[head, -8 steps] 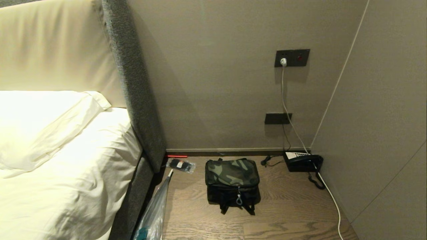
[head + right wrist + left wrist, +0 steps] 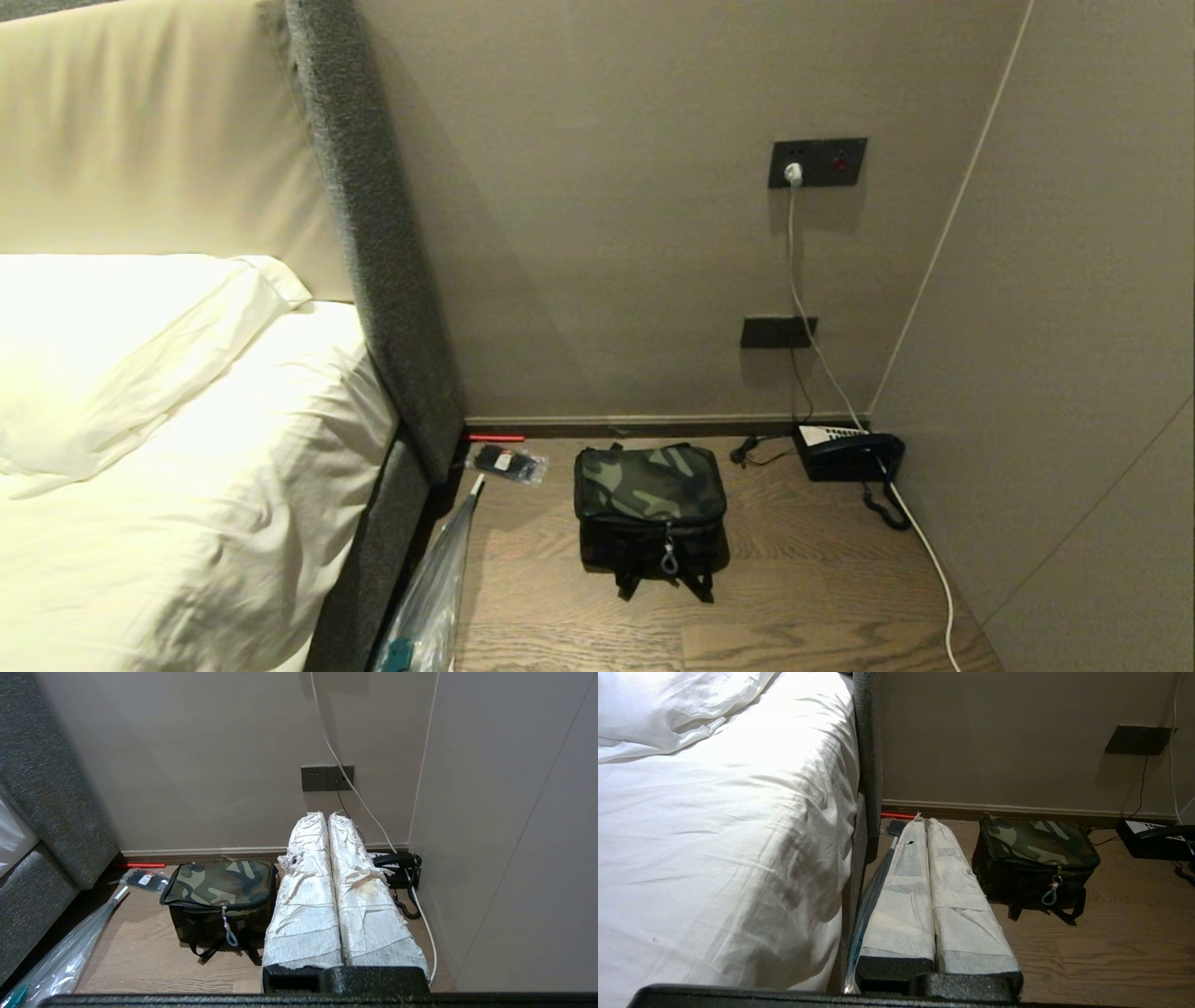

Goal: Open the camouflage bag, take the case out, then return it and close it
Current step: Open the top of the storage box

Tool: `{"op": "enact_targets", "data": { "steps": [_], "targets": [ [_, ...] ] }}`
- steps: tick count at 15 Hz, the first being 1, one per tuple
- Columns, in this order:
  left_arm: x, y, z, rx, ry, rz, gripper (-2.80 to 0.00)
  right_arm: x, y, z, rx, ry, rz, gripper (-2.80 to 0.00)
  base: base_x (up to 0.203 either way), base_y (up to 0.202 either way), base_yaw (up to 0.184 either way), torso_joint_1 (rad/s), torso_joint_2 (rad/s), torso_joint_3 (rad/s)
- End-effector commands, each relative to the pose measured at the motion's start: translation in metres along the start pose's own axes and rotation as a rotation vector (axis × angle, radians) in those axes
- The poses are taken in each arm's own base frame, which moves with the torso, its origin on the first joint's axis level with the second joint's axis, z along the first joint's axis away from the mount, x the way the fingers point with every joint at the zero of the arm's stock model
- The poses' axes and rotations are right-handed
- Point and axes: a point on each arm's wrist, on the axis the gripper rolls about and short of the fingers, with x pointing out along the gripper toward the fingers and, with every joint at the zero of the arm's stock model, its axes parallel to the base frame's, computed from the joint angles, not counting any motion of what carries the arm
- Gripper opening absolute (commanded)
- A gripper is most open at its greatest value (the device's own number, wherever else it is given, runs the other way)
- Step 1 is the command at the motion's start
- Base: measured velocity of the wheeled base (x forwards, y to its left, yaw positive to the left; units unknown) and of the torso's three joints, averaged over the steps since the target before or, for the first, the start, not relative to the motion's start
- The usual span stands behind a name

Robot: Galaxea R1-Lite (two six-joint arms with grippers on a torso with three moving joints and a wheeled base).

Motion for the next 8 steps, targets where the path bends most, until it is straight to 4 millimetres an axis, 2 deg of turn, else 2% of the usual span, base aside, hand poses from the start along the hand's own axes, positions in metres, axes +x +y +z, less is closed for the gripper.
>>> {"op": "enact_targets", "data": {
  "steps": [1,8],
  "targets": [
    [0.0001,0.0000,-0.0003,0.000,0.001,0.001,-2.80,0.0015,-0.0001,-0.0113,0.000,0.038,0.000,-2.80,0.000,0.000,0.000,0.000,0.00,0.000],
    [-0.0001,0.0000,-0.0003,0.003,0.006,0.001,-2.80,0.0015,-0.0001,-0.0113,0.000,0.037,0.000,-2.80,0.000,0.000,0.000,0.000,0.00,0.000]
  ]
}}
